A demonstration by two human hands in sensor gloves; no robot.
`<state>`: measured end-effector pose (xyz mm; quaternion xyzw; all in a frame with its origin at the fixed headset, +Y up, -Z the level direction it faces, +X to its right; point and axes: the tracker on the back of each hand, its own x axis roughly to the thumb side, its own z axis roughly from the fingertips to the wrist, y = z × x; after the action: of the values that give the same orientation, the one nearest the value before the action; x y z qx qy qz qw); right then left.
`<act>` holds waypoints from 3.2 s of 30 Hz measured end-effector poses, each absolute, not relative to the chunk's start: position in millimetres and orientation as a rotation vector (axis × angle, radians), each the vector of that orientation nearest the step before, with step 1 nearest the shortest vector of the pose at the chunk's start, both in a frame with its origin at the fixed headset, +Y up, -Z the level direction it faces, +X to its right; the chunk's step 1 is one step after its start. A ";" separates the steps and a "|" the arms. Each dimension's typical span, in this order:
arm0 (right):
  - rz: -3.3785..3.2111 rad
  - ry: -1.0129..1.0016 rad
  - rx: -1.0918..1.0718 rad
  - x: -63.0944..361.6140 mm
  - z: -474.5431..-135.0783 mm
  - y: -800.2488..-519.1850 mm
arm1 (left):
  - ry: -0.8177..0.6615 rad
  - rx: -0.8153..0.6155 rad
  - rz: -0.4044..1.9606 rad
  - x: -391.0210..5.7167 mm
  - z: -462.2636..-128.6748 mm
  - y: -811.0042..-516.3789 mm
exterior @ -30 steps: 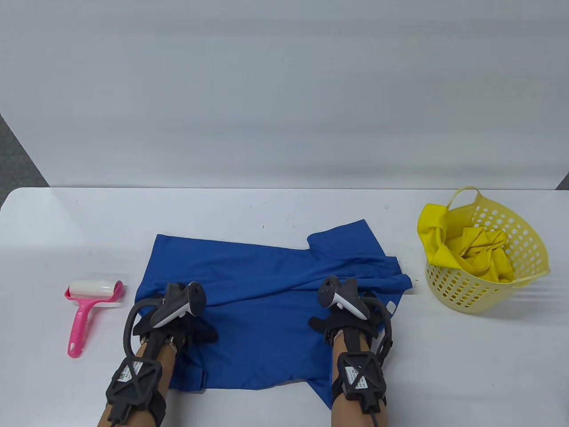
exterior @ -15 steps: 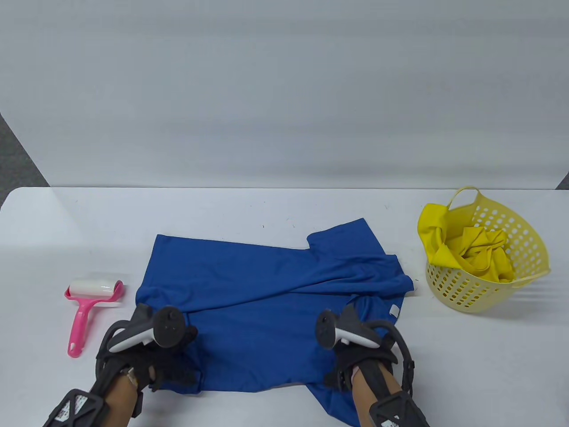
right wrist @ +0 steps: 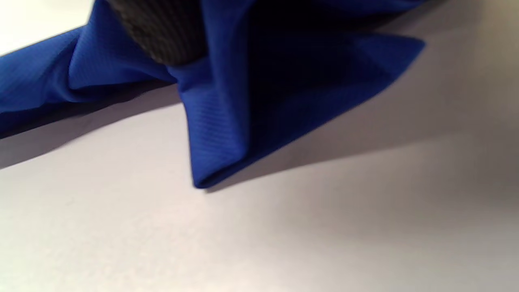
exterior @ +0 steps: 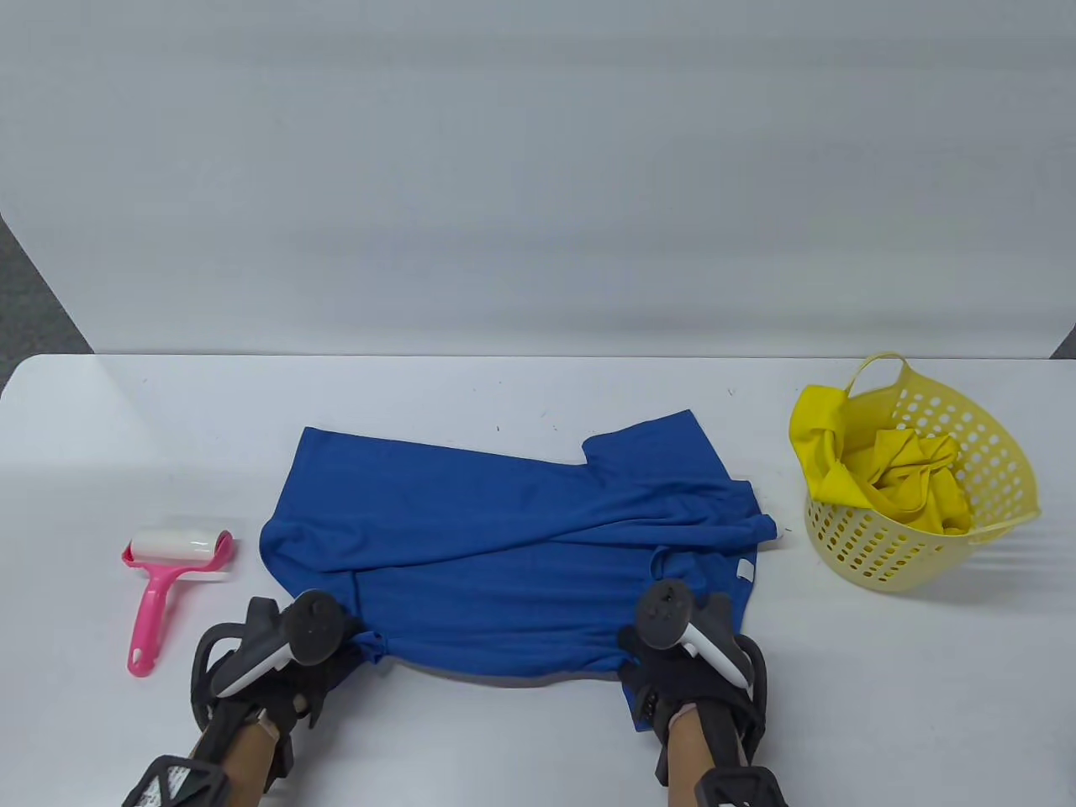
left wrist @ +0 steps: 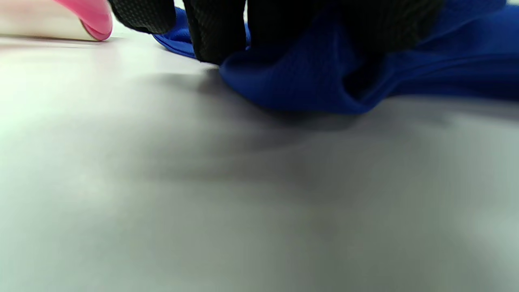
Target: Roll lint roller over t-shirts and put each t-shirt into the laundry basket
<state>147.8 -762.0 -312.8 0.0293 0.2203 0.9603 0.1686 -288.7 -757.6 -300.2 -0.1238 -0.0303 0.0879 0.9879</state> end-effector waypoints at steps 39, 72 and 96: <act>2.951 0.936 0.052 107.2 -346.4 -783.8 | -0.024 -0.540 -0.132 -262.0 -334.9 -778.3; 3.004 0.639 0.239 100.3 -306.5 -749.9 | -0.035 -0.306 -0.280 -269.4 -330.9 -769.9; 2.883 0.740 0.112 143.9 -299.9 -736.7 | -0.080 -0.370 -0.282 -260.0 -313.9 -762.7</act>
<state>143.9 -736.7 -299.9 0.0373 0.2475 0.9647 0.0815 -260.0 -762.7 -313.9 -0.1835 -0.0395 -0.1398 0.9722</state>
